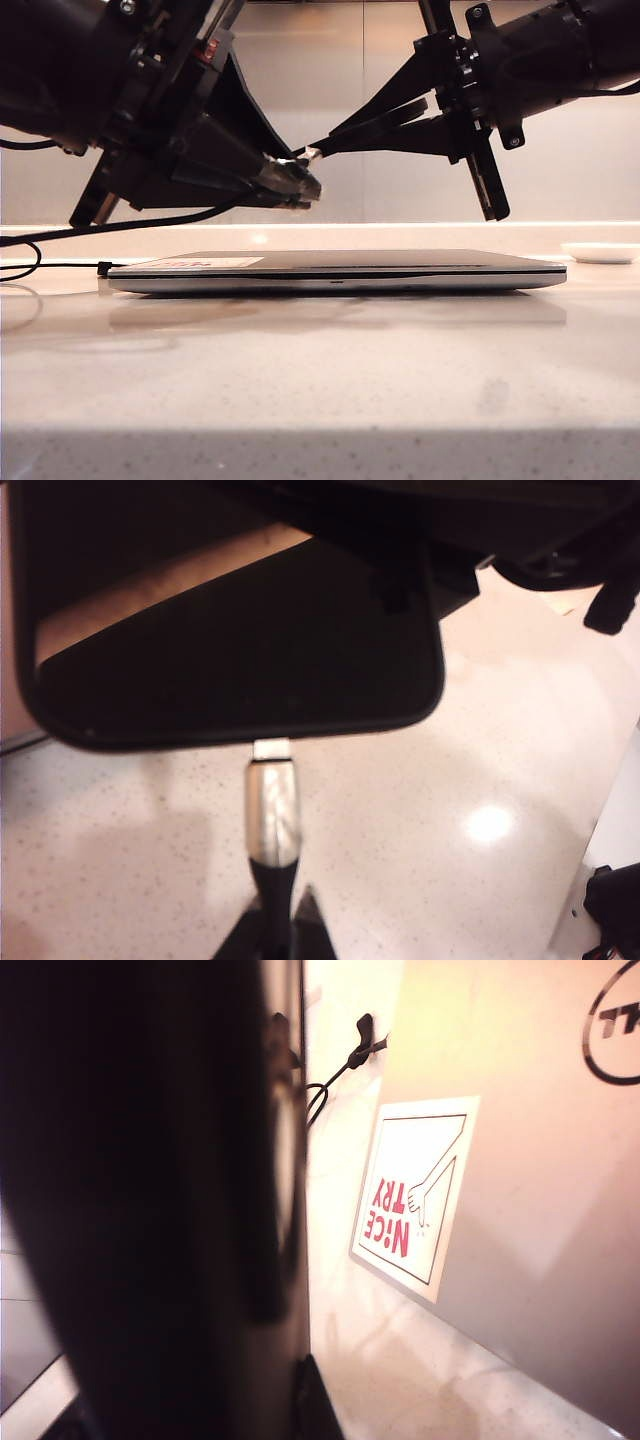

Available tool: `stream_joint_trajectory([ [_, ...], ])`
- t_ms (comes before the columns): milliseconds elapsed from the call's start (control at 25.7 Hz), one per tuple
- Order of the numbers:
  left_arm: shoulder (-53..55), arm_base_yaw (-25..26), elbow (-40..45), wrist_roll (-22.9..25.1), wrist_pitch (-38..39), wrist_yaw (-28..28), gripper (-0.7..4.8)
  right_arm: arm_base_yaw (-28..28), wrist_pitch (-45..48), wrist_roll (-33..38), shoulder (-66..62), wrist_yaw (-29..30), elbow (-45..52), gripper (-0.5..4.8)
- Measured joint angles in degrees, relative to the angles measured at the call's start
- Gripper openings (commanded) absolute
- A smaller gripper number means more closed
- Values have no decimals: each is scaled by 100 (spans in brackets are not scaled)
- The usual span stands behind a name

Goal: Pick up the charging cable and the phone, plug the charging cable into the charging port on the phone, and finally place them back on the table.

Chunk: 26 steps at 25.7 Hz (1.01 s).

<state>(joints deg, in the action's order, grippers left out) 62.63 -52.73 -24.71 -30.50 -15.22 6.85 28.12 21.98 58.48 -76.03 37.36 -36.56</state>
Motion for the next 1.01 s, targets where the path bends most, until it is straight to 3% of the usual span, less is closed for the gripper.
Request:
stream_joint_trajectory([
  [1010, 0, 0, 9, -2, 92, 13, -6, 177, -111, -450, -2, 35, -2, -6],
])
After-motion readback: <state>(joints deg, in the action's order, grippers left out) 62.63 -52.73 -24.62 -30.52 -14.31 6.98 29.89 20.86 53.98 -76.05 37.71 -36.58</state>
